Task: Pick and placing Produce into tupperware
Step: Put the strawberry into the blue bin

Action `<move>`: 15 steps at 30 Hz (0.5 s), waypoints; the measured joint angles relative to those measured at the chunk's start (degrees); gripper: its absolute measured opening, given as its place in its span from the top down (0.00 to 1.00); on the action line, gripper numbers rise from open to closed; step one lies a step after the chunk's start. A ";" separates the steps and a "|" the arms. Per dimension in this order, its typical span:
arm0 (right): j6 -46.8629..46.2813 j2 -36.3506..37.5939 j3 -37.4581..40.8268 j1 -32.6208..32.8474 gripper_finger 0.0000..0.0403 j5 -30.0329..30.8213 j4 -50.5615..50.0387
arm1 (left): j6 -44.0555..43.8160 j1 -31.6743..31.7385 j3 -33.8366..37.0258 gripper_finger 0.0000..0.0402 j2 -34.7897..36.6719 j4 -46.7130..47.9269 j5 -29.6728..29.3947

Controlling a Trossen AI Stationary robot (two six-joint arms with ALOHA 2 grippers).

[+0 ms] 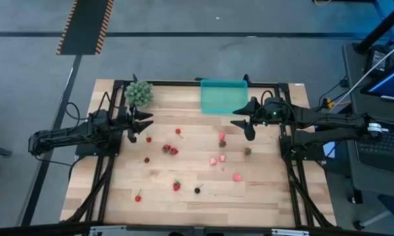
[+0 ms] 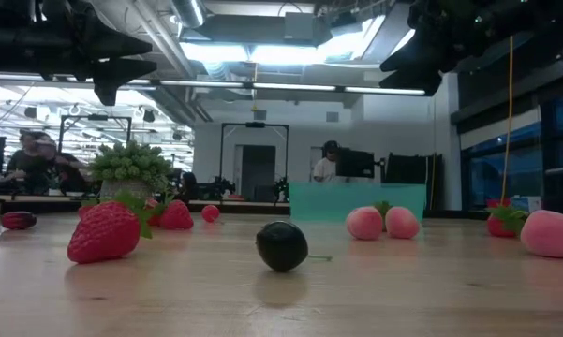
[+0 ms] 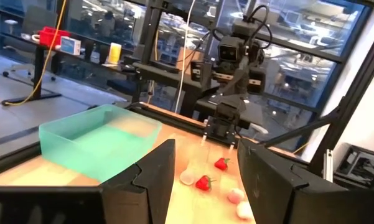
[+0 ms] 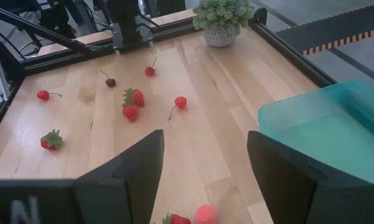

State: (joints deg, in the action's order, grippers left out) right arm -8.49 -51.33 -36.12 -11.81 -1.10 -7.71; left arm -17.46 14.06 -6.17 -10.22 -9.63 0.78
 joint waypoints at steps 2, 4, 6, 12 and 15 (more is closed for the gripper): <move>0.00 0.00 0.00 0.00 0.42 0.00 0.23 | 0.01 0.00 0.00 0.58 0.00 -0.23 -0.05; 0.00 0.00 0.00 -0.02 0.42 0.00 0.25 | 0.01 0.02 0.00 0.57 0.00 -0.75 -0.24; -0.01 0.00 0.00 -0.01 0.42 0.00 0.23 | 0.03 0.02 0.00 0.55 0.00 -0.83 -0.43; -0.21 0.00 0.00 -0.01 0.42 0.00 0.18 | 0.03 0.01 0.00 0.52 0.00 0.01 -3.24; -2.28 0.02 0.00 -0.02 0.42 -0.78 -0.88 | -0.13 0.00 0.00 0.53 -0.02 -1.24 -3.21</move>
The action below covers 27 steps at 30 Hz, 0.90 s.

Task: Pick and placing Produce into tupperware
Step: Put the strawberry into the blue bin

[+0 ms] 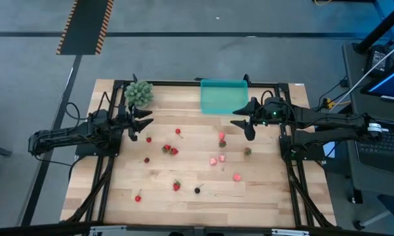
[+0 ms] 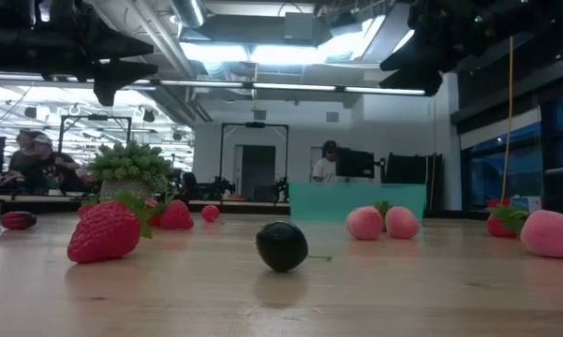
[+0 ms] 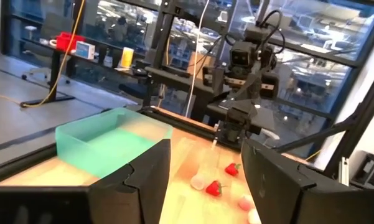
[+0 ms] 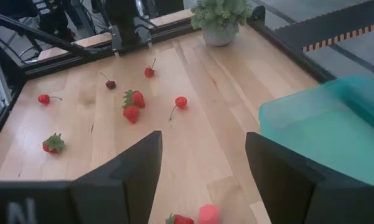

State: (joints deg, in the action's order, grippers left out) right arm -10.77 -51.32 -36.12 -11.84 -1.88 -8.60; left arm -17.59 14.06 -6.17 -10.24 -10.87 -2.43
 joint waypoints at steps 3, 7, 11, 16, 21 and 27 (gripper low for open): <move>-3.32 0.44 0.00 0.00 0.42 -9.18 -6.89 | -4.52 -0.12 0.00 0.53 0.02 -3.52 2.61; -9.42 0.51 0.04 1.39 0.42 -21.59 -21.32 | -5.69 -1.07 -1.51 0.53 -2.32 -4.75 5.68; -15.35 0.51 0.04 3.12 0.42 -21.18 -27.47 | -3.21 -2.25 -5.90 0.53 -8.41 -2.83 5.74; -19.20 0.51 0.04 4.00 0.42 -21.12 -29.71 | 1.51 -3.54 -11.45 0.53 -19.07 -1.68 4.82; -28.57 0.47 0.04 4.16 0.42 -19.72 -34.24 | 1.60 -3.74 -14.26 0.53 -27.64 -1.60 1.95; -39.79 0.18 0.04 8.45 0.42 -14.14 -37.42 | 1.38 -3.73 -14.69 0.53 -34.24 -2.35 0.03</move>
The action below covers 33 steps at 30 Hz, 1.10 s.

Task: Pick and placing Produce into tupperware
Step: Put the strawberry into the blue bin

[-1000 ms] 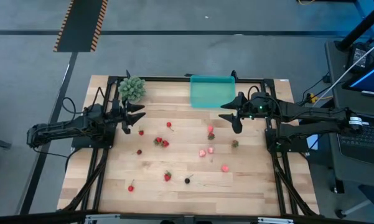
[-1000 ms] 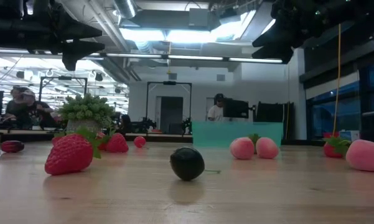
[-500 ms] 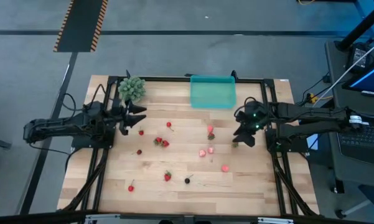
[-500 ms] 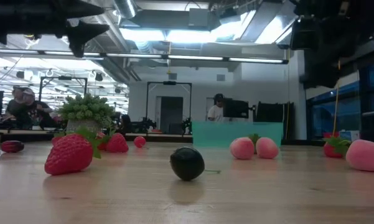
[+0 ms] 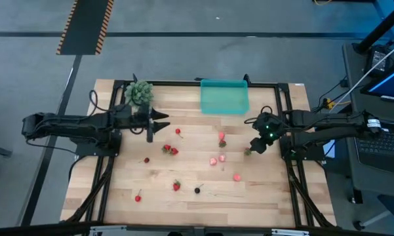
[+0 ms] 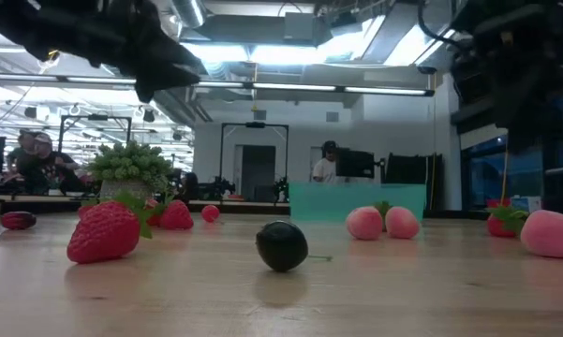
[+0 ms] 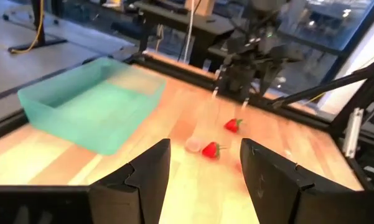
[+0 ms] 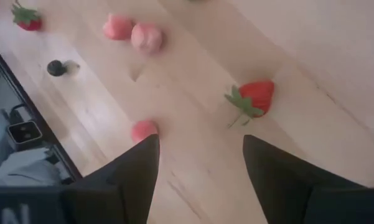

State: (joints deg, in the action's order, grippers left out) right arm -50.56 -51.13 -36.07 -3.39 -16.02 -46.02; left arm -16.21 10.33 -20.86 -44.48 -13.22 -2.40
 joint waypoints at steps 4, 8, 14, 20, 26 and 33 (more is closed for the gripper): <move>-4.87 -1.29 -0.02 4.39 0.42 3.41 0.02 | -0.19 0.02 0.00 0.53 -1.75 -0.64 -0.08; -7.70 -4.70 -0.02 7.94 0.44 8.59 -0.01 | -0.17 0.02 -0.04 0.53 -2.05 -1.43 -0.08; -7.86 -12.12 -0.02 8.97 0.46 12.06 1.16 | -0.15 0.02 -0.04 0.53 -2.02 -3.35 -0.08; -7.82 -18.89 -0.04 8.95 0.46 12.47 7.48 | -0.15 0.02 -0.04 0.53 -2.02 -3.73 -0.08; -10.78 -22.76 -0.42 8.95 0.46 13.49 9.19 | -0.15 0.02 -0.04 0.53 -2.02 -4.34 -0.08; -10.51 -23.02 -0.40 8.95 0.46 15.59 9.59 | -0.13 0.02 -0.04 0.53 -2.02 -4.56 -0.08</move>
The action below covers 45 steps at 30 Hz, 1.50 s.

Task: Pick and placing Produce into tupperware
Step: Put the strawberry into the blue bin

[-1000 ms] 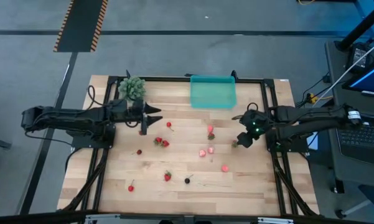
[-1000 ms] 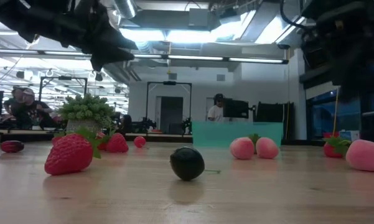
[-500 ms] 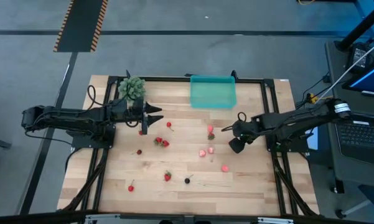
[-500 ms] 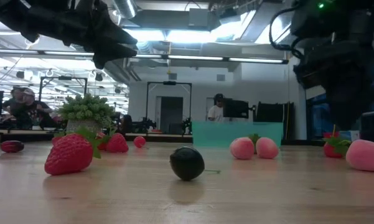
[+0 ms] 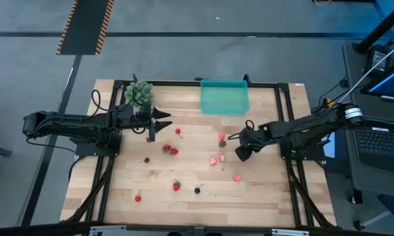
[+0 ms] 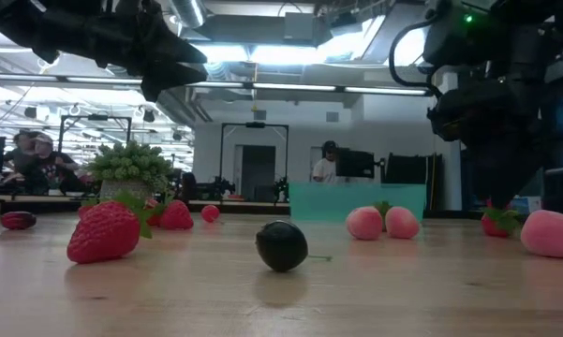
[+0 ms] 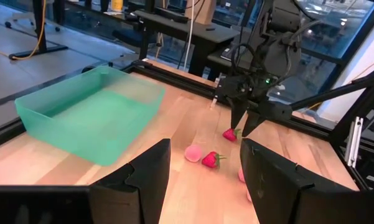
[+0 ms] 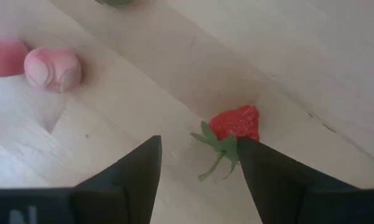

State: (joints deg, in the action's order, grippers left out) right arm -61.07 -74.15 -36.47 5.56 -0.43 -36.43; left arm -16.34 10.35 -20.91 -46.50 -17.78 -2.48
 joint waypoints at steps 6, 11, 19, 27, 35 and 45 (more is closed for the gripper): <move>3.52 -0.09 -4.01 -0.02 0.46 1.85 -1.04 | 0.00 0.00 0.00 0.53 0.00 0.02 0.01; 2.88 -0.04 -6.40 -0.02 0.46 6.87 -9.39 | 0.00 0.00 0.00 0.53 0.00 0.04 0.00; 1.35 -0.13 -5.61 -0.02 0.46 7.43 -11.33 | 0.02 0.00 0.00 0.53 0.00 0.09 0.00; 4.49 -0.13 -5.61 -0.02 0.46 7.43 -10.59 | 0.02 0.00 0.00 0.53 0.00 0.13 0.01; 6.04 -0.11 -5.61 -0.02 0.46 7.39 -8.54 | 0.04 0.00 0.00 0.53 0.00 0.13 0.02; 6.03 -0.35 -5.44 -0.02 0.46 7.39 -8.34 | 0.04 0.00 0.00 0.53 0.00 0.15 0.00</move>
State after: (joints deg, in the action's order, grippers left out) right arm -55.04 -74.50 -41.91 5.54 6.96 -44.76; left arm -16.29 10.35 -20.91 -46.50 -17.63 -2.48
